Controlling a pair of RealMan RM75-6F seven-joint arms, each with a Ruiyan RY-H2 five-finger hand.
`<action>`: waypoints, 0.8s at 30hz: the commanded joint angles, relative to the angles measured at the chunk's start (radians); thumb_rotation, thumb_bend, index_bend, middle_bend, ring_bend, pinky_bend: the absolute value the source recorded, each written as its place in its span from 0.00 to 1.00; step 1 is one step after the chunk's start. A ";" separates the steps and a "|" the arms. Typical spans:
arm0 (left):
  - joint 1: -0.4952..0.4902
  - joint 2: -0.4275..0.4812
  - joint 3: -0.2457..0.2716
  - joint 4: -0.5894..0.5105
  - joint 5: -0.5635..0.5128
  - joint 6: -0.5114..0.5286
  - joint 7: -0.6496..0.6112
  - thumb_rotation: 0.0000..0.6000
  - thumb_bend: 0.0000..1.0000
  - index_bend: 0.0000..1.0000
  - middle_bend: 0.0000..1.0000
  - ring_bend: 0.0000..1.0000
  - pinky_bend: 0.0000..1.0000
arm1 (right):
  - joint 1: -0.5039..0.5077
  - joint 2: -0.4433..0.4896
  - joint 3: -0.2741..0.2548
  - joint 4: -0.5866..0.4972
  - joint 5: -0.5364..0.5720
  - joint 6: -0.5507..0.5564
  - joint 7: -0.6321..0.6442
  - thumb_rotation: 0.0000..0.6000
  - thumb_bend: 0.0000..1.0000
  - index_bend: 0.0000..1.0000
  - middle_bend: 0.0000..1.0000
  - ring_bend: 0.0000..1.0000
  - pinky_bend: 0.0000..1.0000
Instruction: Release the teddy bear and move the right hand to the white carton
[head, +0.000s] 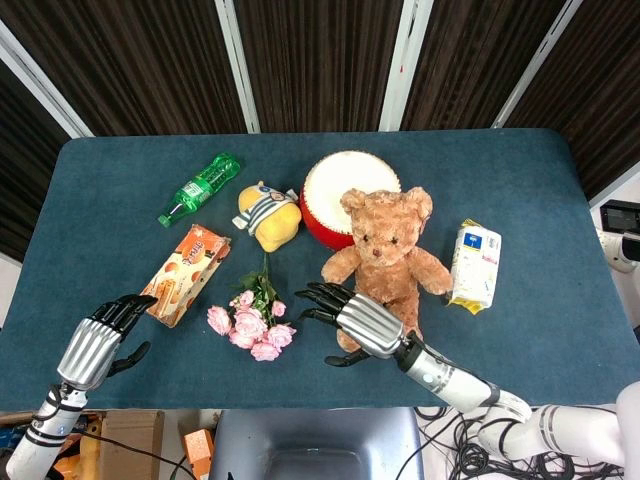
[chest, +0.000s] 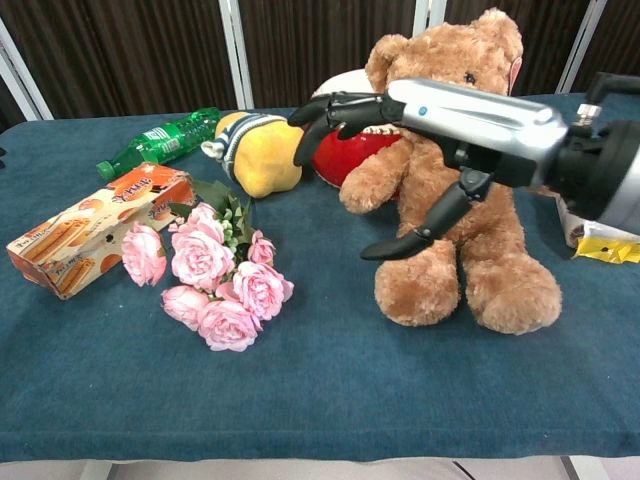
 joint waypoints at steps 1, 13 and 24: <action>0.028 0.035 -0.011 -0.051 -0.041 0.003 0.039 1.00 0.28 0.23 0.24 0.22 0.37 | -0.050 0.055 -0.061 -0.032 -0.068 0.073 -0.024 1.00 0.09 0.32 0.09 0.02 0.14; 0.097 0.145 -0.006 -0.184 -0.110 -0.002 0.111 1.00 0.29 0.37 0.24 0.22 0.37 | -0.300 0.091 -0.160 0.155 -0.163 0.451 -0.052 1.00 0.09 0.42 0.12 0.04 0.14; 0.124 0.191 -0.047 -0.267 -0.237 -0.063 0.176 1.00 0.29 0.41 0.24 0.22 0.37 | -0.448 0.061 -0.078 0.295 -0.017 0.541 -0.227 1.00 0.09 0.39 0.09 0.04 0.13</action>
